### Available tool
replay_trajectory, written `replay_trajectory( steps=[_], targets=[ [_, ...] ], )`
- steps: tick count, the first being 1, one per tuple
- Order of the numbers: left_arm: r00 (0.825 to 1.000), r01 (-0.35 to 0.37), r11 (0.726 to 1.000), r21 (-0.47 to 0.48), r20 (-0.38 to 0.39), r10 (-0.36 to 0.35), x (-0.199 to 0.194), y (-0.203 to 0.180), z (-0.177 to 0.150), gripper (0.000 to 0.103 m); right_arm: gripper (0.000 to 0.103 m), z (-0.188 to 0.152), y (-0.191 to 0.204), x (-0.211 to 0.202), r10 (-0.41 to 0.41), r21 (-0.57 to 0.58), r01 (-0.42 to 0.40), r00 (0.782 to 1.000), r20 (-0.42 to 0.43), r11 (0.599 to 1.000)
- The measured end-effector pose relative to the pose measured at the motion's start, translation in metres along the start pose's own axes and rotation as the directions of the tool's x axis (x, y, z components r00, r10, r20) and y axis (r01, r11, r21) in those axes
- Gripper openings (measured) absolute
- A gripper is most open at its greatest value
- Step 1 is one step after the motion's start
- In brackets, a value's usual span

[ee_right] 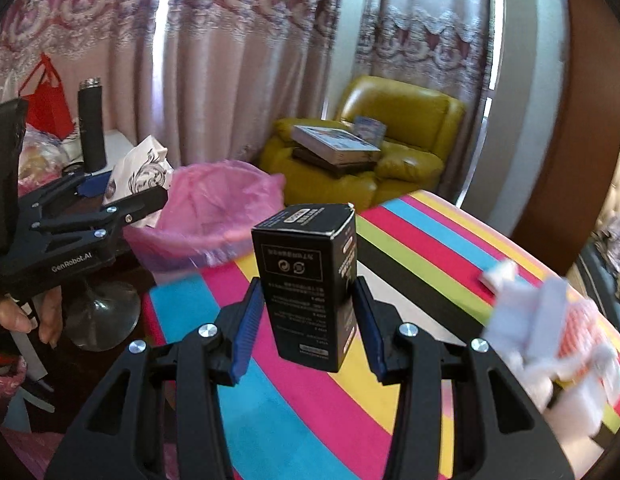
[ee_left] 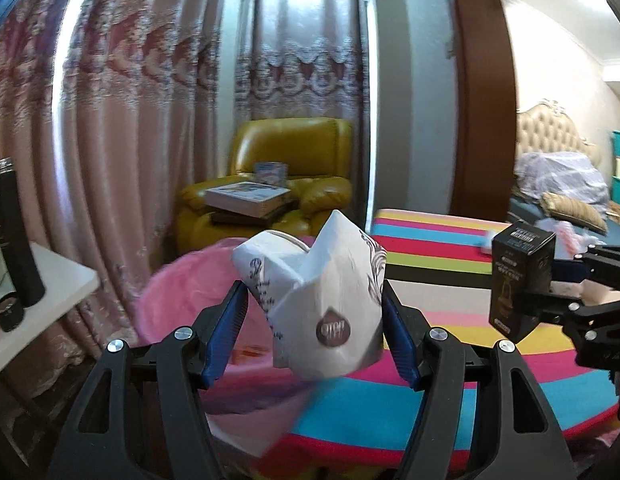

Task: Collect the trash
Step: 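Carry the paper cup to the bin and release it with the left gripper, then open the right gripper to drop the black box into the pink bin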

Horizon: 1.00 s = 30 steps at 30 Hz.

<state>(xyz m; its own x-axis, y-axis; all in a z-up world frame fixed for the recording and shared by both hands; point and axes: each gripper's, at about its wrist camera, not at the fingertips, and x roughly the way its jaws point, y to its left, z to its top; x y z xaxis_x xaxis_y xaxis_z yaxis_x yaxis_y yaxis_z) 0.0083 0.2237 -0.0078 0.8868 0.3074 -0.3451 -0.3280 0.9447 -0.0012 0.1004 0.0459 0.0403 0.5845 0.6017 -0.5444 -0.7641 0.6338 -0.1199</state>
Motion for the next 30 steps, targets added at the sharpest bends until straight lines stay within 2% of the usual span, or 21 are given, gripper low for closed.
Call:
replay_trajectory(
  steps=[6, 11, 23, 24, 25, 27, 30],
  targets=[
    [0.998, -0.060, 0.998, -0.030, -0.034, 0.059, 0.017, 0.044, 0.000, 0.062, 0.044, 0.040, 0.028, 0.036, 0.077, -0.035, -0.077, 0.997, 0.009, 0.996],
    [0.996, -0.075, 0.995, -0.063, -0.061, 0.071, 0.038, 0.069, -0.001, 0.062, 0.044, 0.073, 0.052, 0.069, 0.124, -0.075, -0.123, 0.992, 0.011, 0.990],
    [0.992, -0.098, 0.987, -0.131, -0.089, 0.086, 0.075, 0.101, -0.004, 0.062, 0.045, 0.138, 0.076, 0.136, 0.147, -0.082, -0.147, 0.989, -0.001, 0.986],
    [0.991, -0.108, 0.984, -0.144, -0.091, 0.096, 0.074, 0.104, -0.005, 0.063, 0.047, 0.140, 0.077, 0.139, 0.144, -0.083, -0.144, 0.990, 0.000, 0.986],
    [0.991, -0.114, 0.982, -0.153, -0.091, 0.101, 0.073, 0.106, -0.006, 0.070, 0.052, 0.144, 0.077, 0.141, 0.143, -0.082, -0.143, 0.990, 0.004, 0.986],
    [0.990, -0.127, 0.976, -0.176, -0.087, 0.113, 0.068, 0.110, -0.010, 0.080, 0.070, 0.150, 0.076, 0.142, 0.137, -0.078, -0.135, 0.990, 0.023, 0.988],
    [0.987, -0.148, 0.971, -0.188, -0.087, 0.133, 0.061, 0.115, -0.014, 0.089, 0.073, 0.156, 0.070, 0.137, 0.138, -0.047, -0.136, 0.989, 0.046, 0.990]
  ],
)
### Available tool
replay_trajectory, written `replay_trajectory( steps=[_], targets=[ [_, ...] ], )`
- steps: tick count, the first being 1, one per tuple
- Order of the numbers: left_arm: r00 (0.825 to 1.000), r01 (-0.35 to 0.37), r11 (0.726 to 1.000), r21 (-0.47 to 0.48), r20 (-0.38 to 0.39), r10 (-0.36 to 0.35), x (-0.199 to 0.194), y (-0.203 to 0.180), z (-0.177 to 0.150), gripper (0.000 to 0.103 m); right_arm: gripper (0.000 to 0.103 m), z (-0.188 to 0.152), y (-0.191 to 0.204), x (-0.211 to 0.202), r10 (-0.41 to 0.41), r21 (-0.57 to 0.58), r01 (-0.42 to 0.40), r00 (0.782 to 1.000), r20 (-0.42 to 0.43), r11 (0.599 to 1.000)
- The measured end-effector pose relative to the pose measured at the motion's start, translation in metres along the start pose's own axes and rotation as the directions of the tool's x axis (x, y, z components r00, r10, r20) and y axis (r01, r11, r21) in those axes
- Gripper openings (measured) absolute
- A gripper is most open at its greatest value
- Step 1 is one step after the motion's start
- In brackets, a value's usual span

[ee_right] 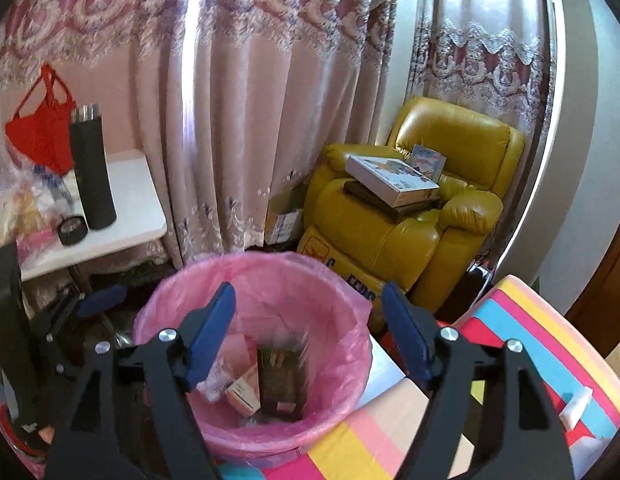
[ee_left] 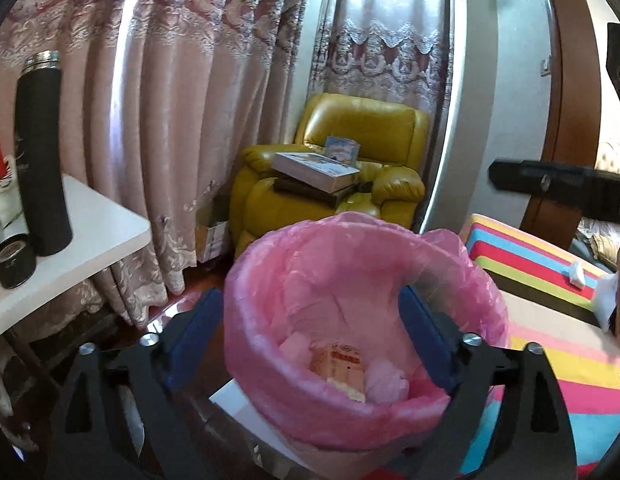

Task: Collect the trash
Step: 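Open the right gripper to drop the black box into the pink bin, then move both tools back over the striped table toward the remaining trash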

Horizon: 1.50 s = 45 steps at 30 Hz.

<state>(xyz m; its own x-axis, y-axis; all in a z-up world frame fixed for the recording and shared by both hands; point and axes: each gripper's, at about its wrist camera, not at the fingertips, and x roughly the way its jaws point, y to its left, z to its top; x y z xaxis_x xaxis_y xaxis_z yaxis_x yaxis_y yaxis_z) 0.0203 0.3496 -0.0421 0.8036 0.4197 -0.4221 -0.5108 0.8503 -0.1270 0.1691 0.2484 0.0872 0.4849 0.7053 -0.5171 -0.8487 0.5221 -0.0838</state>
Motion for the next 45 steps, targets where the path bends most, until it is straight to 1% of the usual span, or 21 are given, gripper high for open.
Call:
replay_trajectory(
  steps=[1, 4, 6, 8, 10, 14, 18, 21, 24, 26, 29, 30, 33, 34, 35, 36, 38, 39, 41, 42, 45],
  targets=[
    [1.000, -0.010, 1.000, 0.001, 0.003, 0.010, -0.003, 0.002, -0.001, 0.091, 0.073, 0.000, -0.002, -0.005, 0.001, 0.006, -0.001, 1.000, 0.011, 1.000],
    [0.999, -0.037, 0.999, 0.010, 0.015, 0.037, -0.010, 0.004, -0.002, 0.093, 0.074, -0.004, -0.008, -0.024, -0.010, 0.007, 0.010, 0.999, 0.035, 1.000],
    [0.999, -0.050, 0.998, 0.024, 0.022, 0.050, -0.012, 0.002, -0.001, 0.093, 0.078, -0.009, -0.014, -0.037, -0.022, 0.012, 0.021, 0.998, 0.051, 1.000],
    [0.997, -0.072, 0.996, 0.048, 0.033, 0.070, -0.014, -0.002, 0.000, 0.093, 0.078, -0.017, -0.021, -0.051, -0.036, 0.019, 0.035, 0.998, 0.055, 0.999],
    [0.997, -0.075, 0.995, 0.066, 0.041, 0.072, -0.016, -0.008, 0.002, 0.093, 0.078, -0.028, -0.027, -0.064, -0.054, 0.022, 0.053, 0.997, 0.052, 0.998],
    [0.998, -0.042, 0.994, 0.106, 0.046, 0.037, -0.021, -0.031, 0.004, 0.094, 0.083, -0.056, -0.042, -0.090, -0.107, 0.043, 0.105, 0.993, 0.044, 0.993],
    [0.999, 0.006, 0.990, 0.144, 0.046, -0.013, -0.026, -0.056, 0.006, 0.094, 0.084, -0.090, -0.060, -0.118, -0.163, 0.068, 0.161, 0.986, 0.029, 0.985],
    [0.997, 0.052, 0.982, 0.180, 0.041, -0.061, -0.030, -0.080, 0.006, 0.094, 0.084, -0.116, -0.075, -0.140, -0.213, 0.087, 0.210, 0.977, 0.016, 0.974],
    [0.992, 0.118, 0.970, 0.214, 0.028, -0.127, -0.035, -0.107, 0.004, 0.094, 0.085, -0.144, -0.089, -0.165, -0.268, 0.111, 0.265, 0.963, 0.010, 0.958],
    [0.984, 0.173, 0.954, 0.244, 0.008, -0.180, -0.038, -0.131, 0.001, 0.094, 0.085, -0.162, -0.100, -0.181, -0.289, 0.146, 0.286, 0.957, -0.002, 0.947],
    [0.970, 0.236, 0.933, 0.270, -0.014, -0.241, -0.041, -0.165, -0.004, 0.094, 0.085, -0.190, -0.116, -0.204, -0.339, 0.190, 0.337, 0.941, -0.024, 0.922],
    [0.967, 0.251, 0.928, 0.274, -0.020, -0.256, -0.042, -0.173, -0.007, 0.094, 0.085, -0.202, -0.123, -0.213, -0.370, 0.195, 0.369, 0.928, -0.034, 0.909],
    [0.949, 0.312, 0.902, 0.300, -0.052, -0.311, -0.044, -0.208, -0.016, 0.095, 0.085, -0.224, -0.137, -0.231, -0.423, 0.211, 0.424, 0.905, -0.054, 0.881],
    [0.942, 0.332, 0.888, 0.319, -0.063, -0.330, -0.046, -0.226, -0.023, 0.095, 0.085, -0.233, -0.143, -0.238, -0.437, 0.225, 0.438, 0.898, -0.060, 0.870],
    [0.936, 0.347, 0.876, 0.335, -0.073, -0.343, -0.047, -0.239, -0.027, 0.095, 0.085, -0.240, -0.148, -0.243, -0.449, 0.239, 0.450, 0.891, -0.064, 0.860],
    [0.930, 0.365, 0.862, 0.351, -0.087, -0.358, -0.048, -0.251, -0.032, 0.095, 0.085, -0.250, -0.158, -0.252, -0.471, 0.262, 0.472, 0.879, -0.071, 0.842],
    [0.915, 0.399, 0.834, 0.382, -0.112, -0.387, -0.052, -0.274, -0.040, 0.095, 0.085, -0.261, -0.171, -0.261, -0.491, 0.299, 0.492, 0.867, -0.083, 0.818],
    [0.906, 0.419, 0.815, 0.400, -0.124, -0.405, -0.057, -0.289, -0.047, 0.095, 0.085, -0.268, -0.182, -0.268, -0.510, 0.330, 0.508, 0.856, -0.090, 0.795],
    [0.889, 0.452, 0.781, 0.432, -0.146, -0.434, -0.063, -0.310, -0.056, 0.095, 0.085, -0.277, -0.194, -0.277, -0.533, 0.354, 0.530, 0.840, -0.098, 0.770],
    [0.881, 0.465, 0.764, 0.447, -0.156, -0.446, -0.066, -0.319, -0.061, 0.095, 0.085, -0.282, -0.201, -0.281, -0.542, 0.369, 0.538, 0.834, -0.104, 0.758],
    [0.864, 0.495, 0.725, 0.478, -0.183, -0.469, -0.070, -0.342, -0.073, 0.095, 0.085, -0.296, -0.219, -0.293, -0.556, 0.429, 0.545, 0.824, -0.113, 0.721]
  ],
)
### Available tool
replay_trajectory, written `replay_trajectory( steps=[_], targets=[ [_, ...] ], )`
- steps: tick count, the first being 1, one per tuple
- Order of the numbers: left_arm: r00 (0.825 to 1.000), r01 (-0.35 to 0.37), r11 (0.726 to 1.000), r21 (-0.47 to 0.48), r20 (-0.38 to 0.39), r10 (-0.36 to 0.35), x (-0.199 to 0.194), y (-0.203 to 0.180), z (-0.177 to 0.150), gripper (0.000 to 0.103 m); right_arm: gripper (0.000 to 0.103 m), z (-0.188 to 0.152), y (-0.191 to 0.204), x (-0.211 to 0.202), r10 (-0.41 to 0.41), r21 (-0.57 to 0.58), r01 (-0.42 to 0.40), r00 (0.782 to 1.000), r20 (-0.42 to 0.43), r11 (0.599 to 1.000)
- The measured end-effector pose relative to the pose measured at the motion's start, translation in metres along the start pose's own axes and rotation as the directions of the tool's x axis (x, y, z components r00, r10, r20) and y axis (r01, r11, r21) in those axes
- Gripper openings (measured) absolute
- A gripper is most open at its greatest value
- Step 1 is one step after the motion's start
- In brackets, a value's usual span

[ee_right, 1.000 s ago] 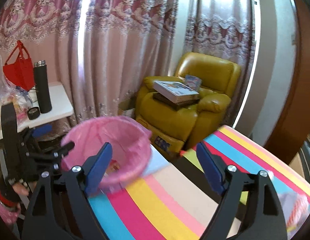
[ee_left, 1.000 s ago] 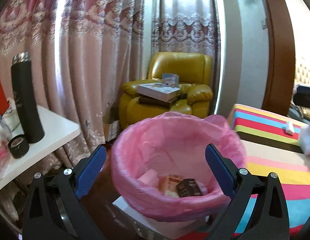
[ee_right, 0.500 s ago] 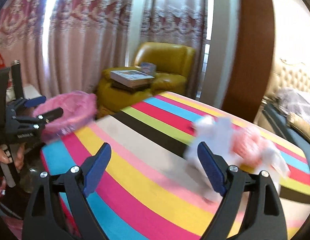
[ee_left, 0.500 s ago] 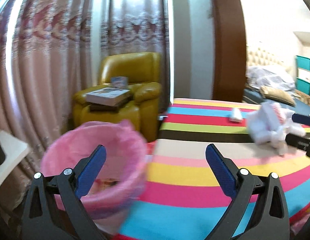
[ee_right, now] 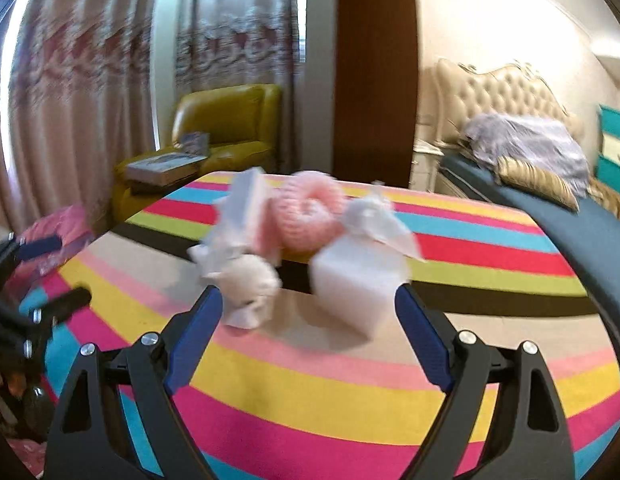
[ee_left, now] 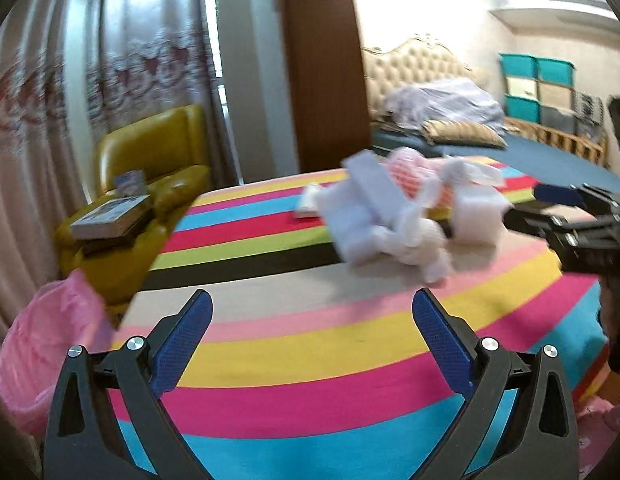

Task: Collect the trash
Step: 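Move both tools back over the striped table toward the remaining trash, then grasp the white mesh-wrapped tissue bundle with the left gripper while the right grasps the white foam block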

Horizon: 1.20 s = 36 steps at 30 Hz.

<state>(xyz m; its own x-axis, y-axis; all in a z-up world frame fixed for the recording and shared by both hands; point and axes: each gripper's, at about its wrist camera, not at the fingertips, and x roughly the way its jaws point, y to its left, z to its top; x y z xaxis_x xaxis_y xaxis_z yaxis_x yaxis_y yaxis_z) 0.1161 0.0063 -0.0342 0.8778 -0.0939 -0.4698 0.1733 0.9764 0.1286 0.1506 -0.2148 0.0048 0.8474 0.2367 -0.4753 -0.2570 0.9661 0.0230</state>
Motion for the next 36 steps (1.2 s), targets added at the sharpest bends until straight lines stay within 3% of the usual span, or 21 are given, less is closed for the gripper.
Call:
replay_trajectory(
  steps=[8, 22, 26, 36],
  targets=[
    [0.994, 0.079, 0.997, -0.001, -0.082, -0.079, 0.028, -0.032, 0.006, 0.096, 0.085, 0.002, -0.043, 0.031, -0.026, 0.112, 0.032, 0.998, -0.054, 0.993],
    [0.982, 0.080, 0.992, -0.096, -0.161, -0.095, 0.048, -0.041, 0.006, 0.096, 0.082, 0.019, -0.035, 0.105, -0.006, 0.108, 0.030, 0.976, -0.216, 0.994],
    [0.982, 0.070, 0.991, -0.113, -0.168, -0.088, 0.049, -0.038, 0.010, 0.096, 0.074, 0.017, -0.040, 0.087, -0.005, 0.103, 0.021, 0.988, -0.152, 0.994],
    [0.972, 0.084, 0.976, -0.199, -0.199, -0.124, 0.084, -0.056, 0.036, 0.096, 0.074, -0.013, -0.082, 0.017, -0.012, 0.202, 0.023, 0.998, -0.055, 0.979]
  ],
)
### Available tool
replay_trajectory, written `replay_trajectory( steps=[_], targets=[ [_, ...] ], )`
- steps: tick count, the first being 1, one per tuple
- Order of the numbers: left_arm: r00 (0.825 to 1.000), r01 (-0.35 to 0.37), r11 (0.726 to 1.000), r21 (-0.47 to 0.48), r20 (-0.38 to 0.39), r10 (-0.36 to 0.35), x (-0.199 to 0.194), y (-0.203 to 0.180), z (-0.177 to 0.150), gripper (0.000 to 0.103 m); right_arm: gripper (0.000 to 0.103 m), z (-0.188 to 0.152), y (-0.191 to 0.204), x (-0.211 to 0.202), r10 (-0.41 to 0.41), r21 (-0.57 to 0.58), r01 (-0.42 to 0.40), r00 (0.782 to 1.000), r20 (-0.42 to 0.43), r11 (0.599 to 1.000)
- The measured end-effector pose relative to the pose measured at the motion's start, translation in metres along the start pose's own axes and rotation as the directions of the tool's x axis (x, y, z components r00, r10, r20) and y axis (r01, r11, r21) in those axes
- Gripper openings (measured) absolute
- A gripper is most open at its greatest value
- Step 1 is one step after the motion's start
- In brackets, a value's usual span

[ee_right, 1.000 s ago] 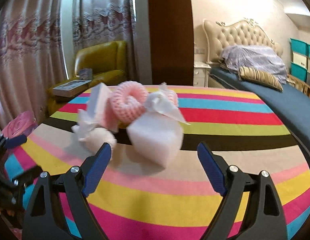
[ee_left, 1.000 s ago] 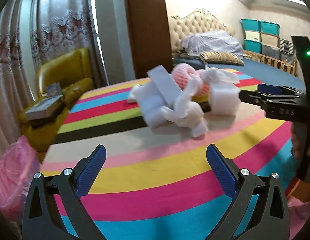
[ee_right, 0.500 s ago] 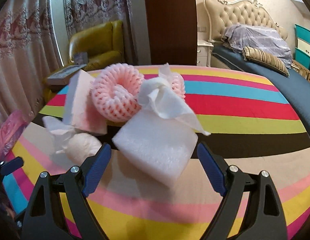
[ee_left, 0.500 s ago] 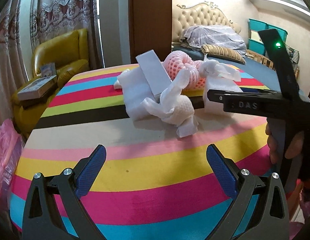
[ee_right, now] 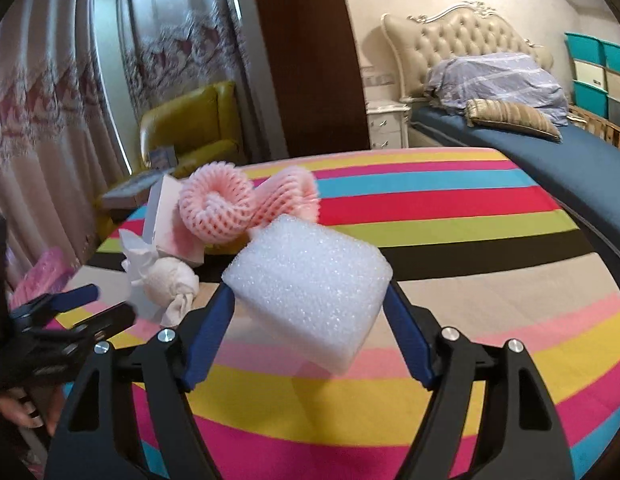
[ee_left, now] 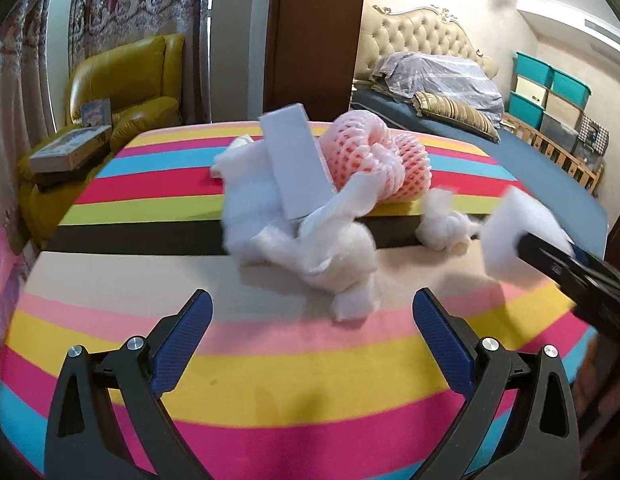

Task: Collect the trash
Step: 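Grasp the white mesh-wrapped tissue bundle with the left gripper while the right grasps the white foam block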

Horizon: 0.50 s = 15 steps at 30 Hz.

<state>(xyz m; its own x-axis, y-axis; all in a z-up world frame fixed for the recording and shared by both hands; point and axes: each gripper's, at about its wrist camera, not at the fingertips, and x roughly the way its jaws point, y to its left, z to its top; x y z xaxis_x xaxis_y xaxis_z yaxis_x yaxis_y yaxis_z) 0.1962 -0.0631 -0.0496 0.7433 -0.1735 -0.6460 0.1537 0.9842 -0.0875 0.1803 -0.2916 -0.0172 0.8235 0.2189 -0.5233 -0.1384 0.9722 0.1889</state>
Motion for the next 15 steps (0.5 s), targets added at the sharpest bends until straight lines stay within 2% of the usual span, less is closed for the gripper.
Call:
replay_trajectory(
  steps=[7, 11, 13, 15],
  targets=[
    [0.996, -0.089, 0.996, 0.015, 0.001, 0.089, 0.026, -0.021, 0.019, 0.096, 0.074, -0.012, -0.005, -0.022, -0.028, -0.029, 0.029, 0.999, 0.028, 0.999],
    [0.993, -0.105, 0.994, 0.006, -0.055, 0.105, 0.045, -0.019, 0.024, 0.091, 0.074, -0.017, -0.007, -0.024, -0.024, -0.029, 0.025, 0.999, 0.031, 0.999],
    [0.991, -0.109, 0.994, 0.018, -0.074, 0.110, 0.052, -0.018, 0.022, 0.080, 0.074, -0.018, -0.005, -0.024, -0.025, -0.030, 0.026, 0.999, 0.030, 0.999],
    [0.992, -0.052, 0.999, 0.016, -0.118, 0.054, 0.056, -0.016, 0.020, 0.055, 0.074, -0.019, -0.004, -0.025, -0.026, -0.038, 0.027, 0.999, 0.035, 0.999]
  ],
)
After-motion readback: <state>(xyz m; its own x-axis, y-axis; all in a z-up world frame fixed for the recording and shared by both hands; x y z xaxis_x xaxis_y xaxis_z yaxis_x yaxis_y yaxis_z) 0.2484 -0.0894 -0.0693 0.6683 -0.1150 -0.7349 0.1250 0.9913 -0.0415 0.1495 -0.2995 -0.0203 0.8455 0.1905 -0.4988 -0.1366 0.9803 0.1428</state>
